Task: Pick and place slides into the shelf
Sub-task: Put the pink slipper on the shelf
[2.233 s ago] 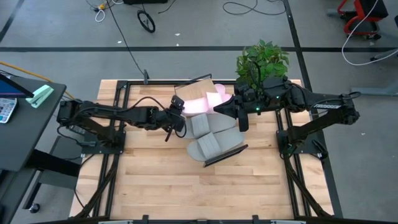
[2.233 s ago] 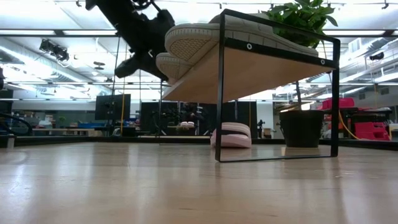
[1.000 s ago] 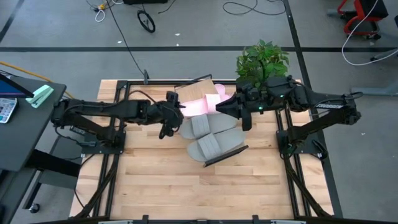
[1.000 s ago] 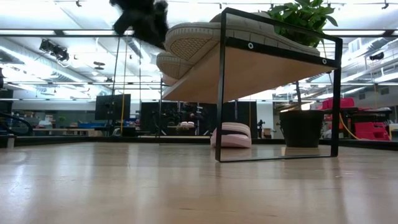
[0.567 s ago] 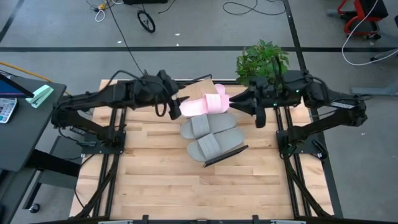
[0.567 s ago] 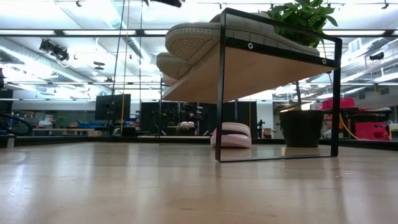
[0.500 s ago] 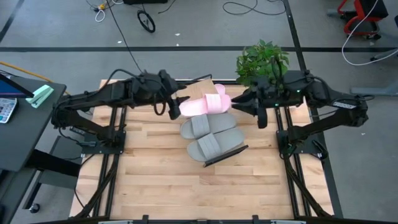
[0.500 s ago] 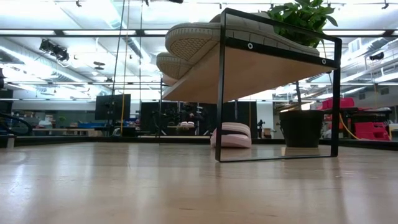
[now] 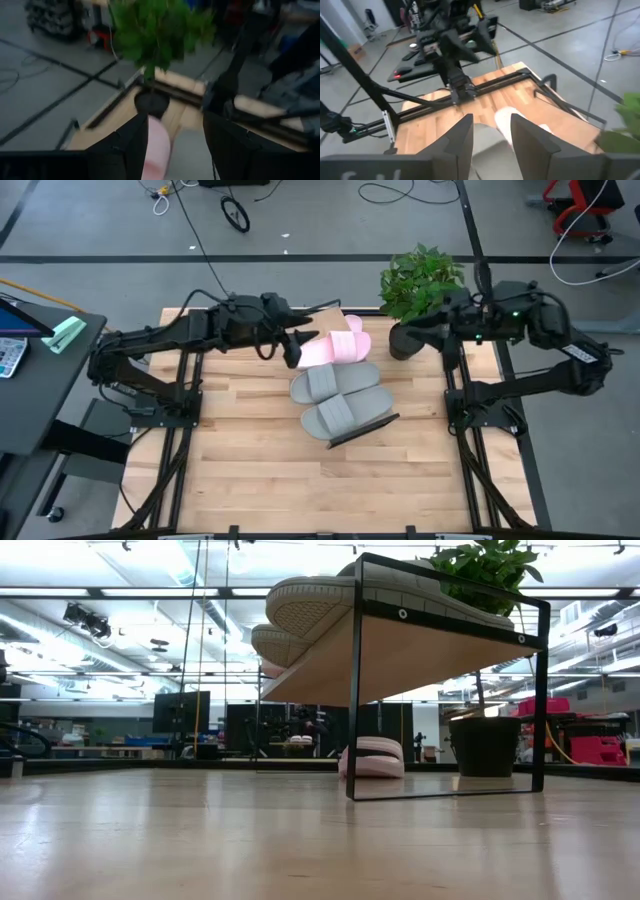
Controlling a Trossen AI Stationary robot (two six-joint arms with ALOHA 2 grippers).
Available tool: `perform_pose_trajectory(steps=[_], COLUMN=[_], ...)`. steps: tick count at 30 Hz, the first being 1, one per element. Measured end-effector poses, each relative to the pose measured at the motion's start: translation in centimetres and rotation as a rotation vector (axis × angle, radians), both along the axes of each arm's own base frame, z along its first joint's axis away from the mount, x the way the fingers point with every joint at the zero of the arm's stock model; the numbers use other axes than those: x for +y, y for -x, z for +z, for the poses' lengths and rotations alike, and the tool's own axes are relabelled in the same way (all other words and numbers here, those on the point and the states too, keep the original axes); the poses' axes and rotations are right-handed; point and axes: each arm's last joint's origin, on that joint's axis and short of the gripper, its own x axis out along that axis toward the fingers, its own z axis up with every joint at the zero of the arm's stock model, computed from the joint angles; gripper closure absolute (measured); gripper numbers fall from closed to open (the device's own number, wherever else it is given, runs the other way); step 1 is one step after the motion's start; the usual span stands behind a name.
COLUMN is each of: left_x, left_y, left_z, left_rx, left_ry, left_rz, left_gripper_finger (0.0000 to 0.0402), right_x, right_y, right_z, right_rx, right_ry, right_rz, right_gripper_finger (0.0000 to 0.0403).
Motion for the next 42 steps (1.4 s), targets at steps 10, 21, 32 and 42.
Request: perform_pose_trajectory(steps=[10,21,32,42], left_x=[-0.8,-0.5,1.9,4.5], left_y=[-2.0,-2.3,-1.8,-0.2], left_z=[-1.0,-1.3,-1.7,-3.6], left_rx=[-0.029,-0.026,0.058,0.303], left_ry=[0.076,0.084,-0.004,-0.021], left_rz=[-0.007,0.001,-0.026,-0.106], left_gripper_finger=[0.0216,0.0219,0.0217,0.0239], right_x=[-0.4,-2.8,-6.6,-8.2], right_y=[3.9,3.1,1.5,2.4], right_z=[0.9,1.6,2.2,2.5], right_rx=[-0.073,-0.121,-0.216,-0.265], right_ry=[0.060,0.140,0.101,0.069], right_rz=[-0.151,-0.296,-0.362,-0.425], right_gripper_finger=[0.0264,0.0264,0.0264,0.0264])
